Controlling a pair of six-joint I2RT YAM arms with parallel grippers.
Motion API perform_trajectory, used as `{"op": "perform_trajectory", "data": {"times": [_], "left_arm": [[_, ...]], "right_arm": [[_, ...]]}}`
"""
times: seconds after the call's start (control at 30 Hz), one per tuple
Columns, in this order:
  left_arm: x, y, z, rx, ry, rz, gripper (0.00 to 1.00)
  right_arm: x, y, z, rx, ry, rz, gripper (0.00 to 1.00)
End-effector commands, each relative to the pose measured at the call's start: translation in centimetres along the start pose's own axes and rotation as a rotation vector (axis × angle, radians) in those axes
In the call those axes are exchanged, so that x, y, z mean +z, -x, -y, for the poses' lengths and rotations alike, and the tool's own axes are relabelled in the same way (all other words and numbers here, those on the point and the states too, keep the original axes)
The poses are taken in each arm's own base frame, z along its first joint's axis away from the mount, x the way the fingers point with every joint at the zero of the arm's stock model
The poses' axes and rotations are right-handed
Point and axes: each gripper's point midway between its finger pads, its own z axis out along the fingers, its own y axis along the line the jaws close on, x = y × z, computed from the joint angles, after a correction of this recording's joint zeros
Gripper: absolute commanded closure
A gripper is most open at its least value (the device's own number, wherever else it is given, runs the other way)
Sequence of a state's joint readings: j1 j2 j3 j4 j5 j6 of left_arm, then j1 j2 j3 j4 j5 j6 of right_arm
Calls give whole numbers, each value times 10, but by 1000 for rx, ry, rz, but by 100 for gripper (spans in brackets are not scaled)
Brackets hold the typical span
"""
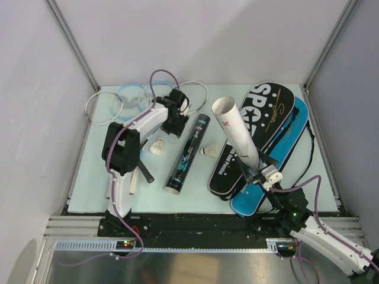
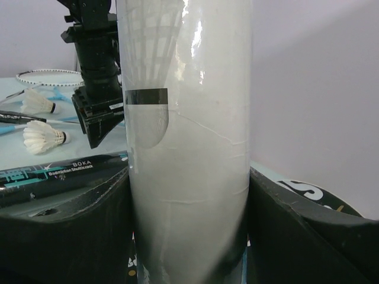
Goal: Pack up the badminton gear
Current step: Close the lid on the shuttle tube.
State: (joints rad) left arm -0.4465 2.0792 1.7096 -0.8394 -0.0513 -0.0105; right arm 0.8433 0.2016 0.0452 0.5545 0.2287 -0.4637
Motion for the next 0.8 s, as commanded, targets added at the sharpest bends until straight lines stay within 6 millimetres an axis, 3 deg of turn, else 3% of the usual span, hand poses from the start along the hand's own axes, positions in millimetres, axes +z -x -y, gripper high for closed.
{"op": "perform_trajectory", "data": {"times": [0.0,0.3,0.53,0.63,0.77], "left_arm": [[5,13,5,59,12,26,45],[26,-6,19,71,7,-40,45],[43,-17,24,40,8,-87,50],[48,-22,25,35,7,-102,57],[45,-19,23,35,16,-92,74]], "right_arm": [[4,37,17,37,-60,101,72],[1,44,24,57,-88,115,70],[1,46,26,60,-93,109,70],[0,47,27,59,-98,113,70],[1,47,27,61,-94,111,70]]}}
